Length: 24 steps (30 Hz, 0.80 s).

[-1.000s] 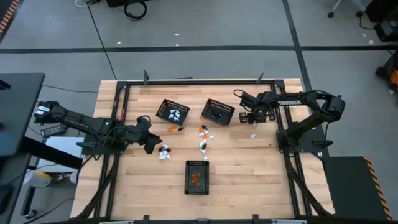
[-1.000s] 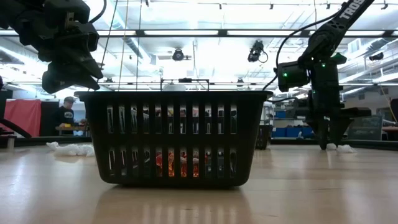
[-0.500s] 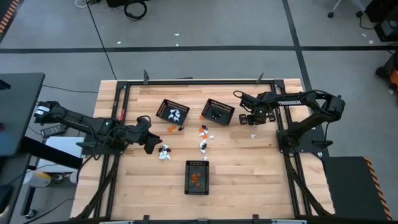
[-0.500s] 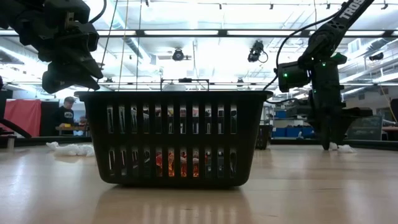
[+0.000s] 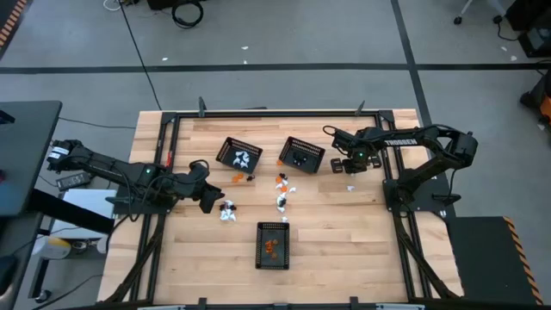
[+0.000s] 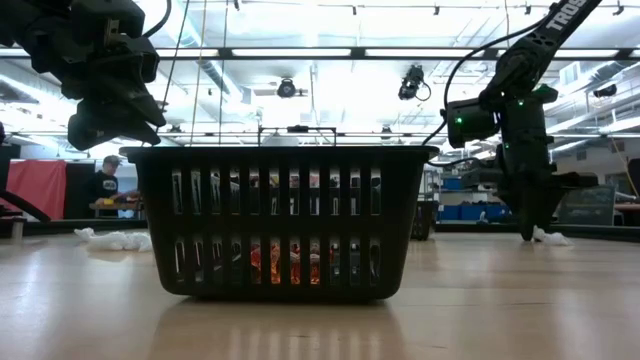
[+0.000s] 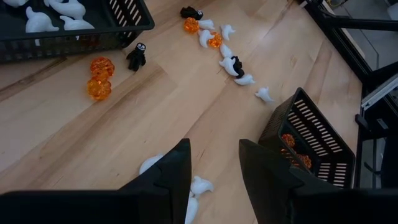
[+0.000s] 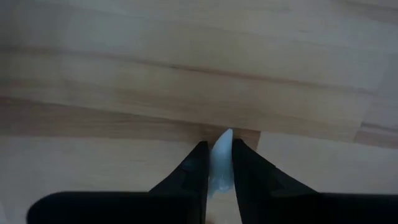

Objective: Sort Halloween decoration
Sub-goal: Put the white ghost toy into the top left black basket

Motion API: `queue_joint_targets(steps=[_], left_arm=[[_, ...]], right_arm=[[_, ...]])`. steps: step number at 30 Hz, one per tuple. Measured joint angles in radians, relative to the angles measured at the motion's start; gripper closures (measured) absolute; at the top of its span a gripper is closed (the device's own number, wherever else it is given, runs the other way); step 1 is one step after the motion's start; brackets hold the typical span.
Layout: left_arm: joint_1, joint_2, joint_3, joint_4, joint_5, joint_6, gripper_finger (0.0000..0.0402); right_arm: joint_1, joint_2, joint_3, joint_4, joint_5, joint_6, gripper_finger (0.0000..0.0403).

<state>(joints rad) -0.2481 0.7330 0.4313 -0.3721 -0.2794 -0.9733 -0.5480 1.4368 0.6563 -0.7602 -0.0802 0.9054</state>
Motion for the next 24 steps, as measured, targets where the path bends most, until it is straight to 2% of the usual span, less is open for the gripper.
queue_joint_targets(steps=[24], left_arm=[[0.0,0.0,0.0,0.001,0.0,0.016,0.0259]], right_arm=[[0.081,0.002,0.046,0.078,-0.041,-0.007,0.0343]])
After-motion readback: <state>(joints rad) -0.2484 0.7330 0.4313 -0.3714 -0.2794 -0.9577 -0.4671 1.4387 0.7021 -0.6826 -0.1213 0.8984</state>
